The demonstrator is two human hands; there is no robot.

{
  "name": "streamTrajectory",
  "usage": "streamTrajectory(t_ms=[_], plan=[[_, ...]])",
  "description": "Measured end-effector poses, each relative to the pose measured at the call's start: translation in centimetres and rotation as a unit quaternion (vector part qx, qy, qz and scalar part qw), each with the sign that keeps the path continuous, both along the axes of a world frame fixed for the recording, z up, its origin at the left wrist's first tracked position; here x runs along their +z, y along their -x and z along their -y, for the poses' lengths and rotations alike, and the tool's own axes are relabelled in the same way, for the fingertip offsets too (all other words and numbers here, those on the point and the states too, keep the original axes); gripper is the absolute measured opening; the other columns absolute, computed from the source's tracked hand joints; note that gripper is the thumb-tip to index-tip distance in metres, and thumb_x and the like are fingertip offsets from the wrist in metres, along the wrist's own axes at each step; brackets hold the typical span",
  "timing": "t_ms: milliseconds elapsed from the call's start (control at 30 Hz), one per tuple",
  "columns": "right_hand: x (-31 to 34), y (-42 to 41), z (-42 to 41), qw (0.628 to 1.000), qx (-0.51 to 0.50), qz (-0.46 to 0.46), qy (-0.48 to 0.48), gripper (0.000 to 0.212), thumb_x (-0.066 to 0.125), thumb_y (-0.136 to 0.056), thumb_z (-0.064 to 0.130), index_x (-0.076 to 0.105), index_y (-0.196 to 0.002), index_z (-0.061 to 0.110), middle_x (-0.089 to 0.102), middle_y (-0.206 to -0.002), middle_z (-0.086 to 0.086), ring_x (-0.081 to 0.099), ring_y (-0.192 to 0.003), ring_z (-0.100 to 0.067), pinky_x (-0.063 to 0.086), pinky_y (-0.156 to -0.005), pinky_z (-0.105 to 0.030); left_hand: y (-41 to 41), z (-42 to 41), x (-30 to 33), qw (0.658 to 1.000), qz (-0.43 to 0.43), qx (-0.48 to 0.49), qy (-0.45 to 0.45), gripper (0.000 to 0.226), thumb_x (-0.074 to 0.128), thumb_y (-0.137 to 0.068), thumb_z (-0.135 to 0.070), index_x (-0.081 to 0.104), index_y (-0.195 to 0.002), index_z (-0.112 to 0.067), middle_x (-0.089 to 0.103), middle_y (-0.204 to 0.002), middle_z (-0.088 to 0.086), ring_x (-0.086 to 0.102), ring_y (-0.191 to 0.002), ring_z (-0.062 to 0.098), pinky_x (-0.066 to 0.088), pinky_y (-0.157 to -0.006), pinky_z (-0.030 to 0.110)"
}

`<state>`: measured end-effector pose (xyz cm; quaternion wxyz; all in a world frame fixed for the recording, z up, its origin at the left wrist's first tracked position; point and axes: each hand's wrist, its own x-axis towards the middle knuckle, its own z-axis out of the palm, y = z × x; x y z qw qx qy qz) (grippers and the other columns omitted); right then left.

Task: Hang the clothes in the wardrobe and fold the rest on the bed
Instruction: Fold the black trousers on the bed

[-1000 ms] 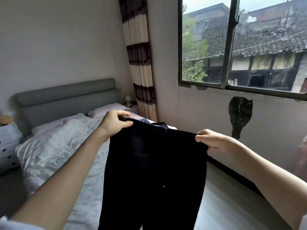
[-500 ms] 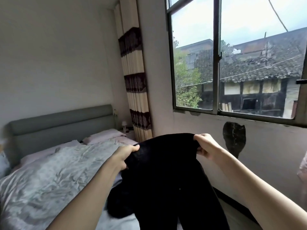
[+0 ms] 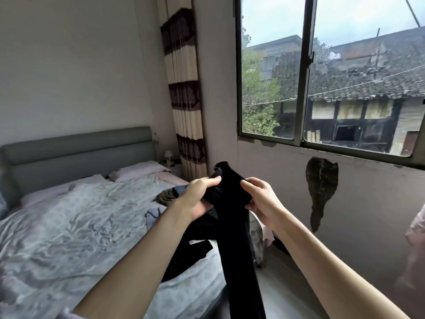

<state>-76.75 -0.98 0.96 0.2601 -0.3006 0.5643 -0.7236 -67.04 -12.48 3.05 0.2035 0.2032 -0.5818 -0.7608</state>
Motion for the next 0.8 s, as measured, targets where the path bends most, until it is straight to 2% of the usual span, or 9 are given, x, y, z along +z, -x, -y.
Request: streamTrajectory(t_ms=[100,200,300,367,467,533,667,733,800], plan=[[0.3,0.2,2.9,1.0,0.001,0.015,0.017,0.019,0.048,-0.096,0.012,0.058,-0.081,0.01,0.052,-0.061,0.002,0.051,-0.046,-0.003,0.04,-0.046,-0.019,-0.5,1.9,0.0,0.998,-0.036,-0.036,0.019,0.02,0.046,-0.094,-0.008,0.062,-0.106,-0.002,0.069,-0.094,0.009,0.066,-0.084,0.018,0.054,-0.072,0.026],[1.5,-0.1,6.9,0.999,0.009,0.032,0.041,0.021,0.048,-0.096,0.015,0.059,-0.079,0.012,0.053,-0.064,0.001,0.051,-0.055,-0.009,0.037,-0.058,-0.026,-1.1,5.1,0.7,0.997,-0.053,-0.028,0.041,0.014,0.048,-0.094,-0.015,0.061,-0.091,-0.012,0.067,-0.071,-0.001,0.063,-0.064,0.012,0.049,-0.055,0.021],[2.8,-0.8,11.1,0.996,0.039,0.038,0.075,0.023,0.046,-0.098,0.016,0.06,-0.079,0.013,0.058,-0.068,0.0,0.053,-0.061,-0.013,0.038,-0.057,-0.026,-2.6,8.7,1.4,0.995,-0.088,-0.01,0.045,0.03,0.051,-0.092,-0.028,0.067,-0.107,-0.007,0.071,-0.099,0.009,0.068,-0.091,0.024,0.056,-0.077,0.031],[3.4,-1.8,15.1,0.991,0.073,0.045,0.098,0.024,0.045,-0.098,0.017,0.058,-0.079,0.014,0.06,-0.068,0.002,0.052,-0.061,-0.012,0.039,-0.055,-0.022,-3.9,12.2,1.7,0.993,-0.106,0.008,0.041,0.047,0.053,-0.089,-0.036,0.06,-0.123,-0.003,0.062,-0.123,0.018,0.058,-0.115,0.033,0.046,-0.101,0.043],[3.7,-4.4,23.2,0.983,0.142,0.057,0.1,0.025,0.041,-0.099,0.027,0.06,-0.088,0.016,0.063,-0.08,0.0,0.052,-0.068,-0.013,0.042,-0.062,-0.022,-6.7,19.6,1.2,0.99,-0.129,0.026,0.042,0.051,0.049,-0.09,-0.041,0.061,-0.123,-0.004,0.062,-0.124,0.018,0.057,-0.116,0.032,0.044,-0.101,0.041],[3.3,-6.1,28.4,0.98,0.182,0.043,0.072,0.039,0.031,-0.1,0.038,0.062,-0.094,0.014,0.064,-0.085,0.0,0.053,-0.07,-0.01,0.042,-0.064,-0.021,-8.6,24.3,0.5,0.989,-0.136,0.014,0.059,0.054,0.045,-0.091,-0.044,0.062,-0.121,-0.003,0.063,-0.121,0.018,0.059,-0.112,0.031,0.048,-0.097,0.038],[1.8,-11.1,41.8,0.965,0.253,0.064,0.032,0.066,0.017,-0.101,0.046,0.059,-0.118,-0.001,0.066,-0.102,-0.01,0.056,-0.075,-0.01,0.044,-0.068,-0.019,-14.1,36.1,-0.9,0.984,-0.124,0.099,0.077,0.054,0.055,-0.088,-0.027,0.049,-0.129,0.007,0.053,-0.13,0.028,0.053,-0.119,0.039,0.043,-0.104,0.042],[0.9,-13.4,47.4,0.953,0.288,0.096,0.017,0.069,0.014,-0.101,0.048,0.052,-0.128,-0.004,0.063,-0.116,-0.014,0.057,-0.089,-0.015,0.046,-0.077,-0.021,-16.5,41.2,-1.8,0.976,-0.114,0.162,0.089,0.039,0.06,-0.086,-0.01,0.055,-0.121,0.007,0.062,-0.116,0.024,0.062,-0.105,0.036,0.052,-0.091,0.038],[-0.4,-15.8,53.5,0.939,0.322,0.123,0.002,0.068,0.013,-0.101,0.048,0.048,-0.132,-0.001,0.061,-0.115,-0.009,0.056,-0.093,-0.016,0.044,-0.089,-0.026,-19.0,47.4,-3.3,0.963,-0.09,0.243,0.078,0.026,0.055,-0.086,0.002,0.062,-0.111,0.003,0.068,-0.098,0.018,0.066,-0.087,0.028,0.057,-0.075,0.032]])
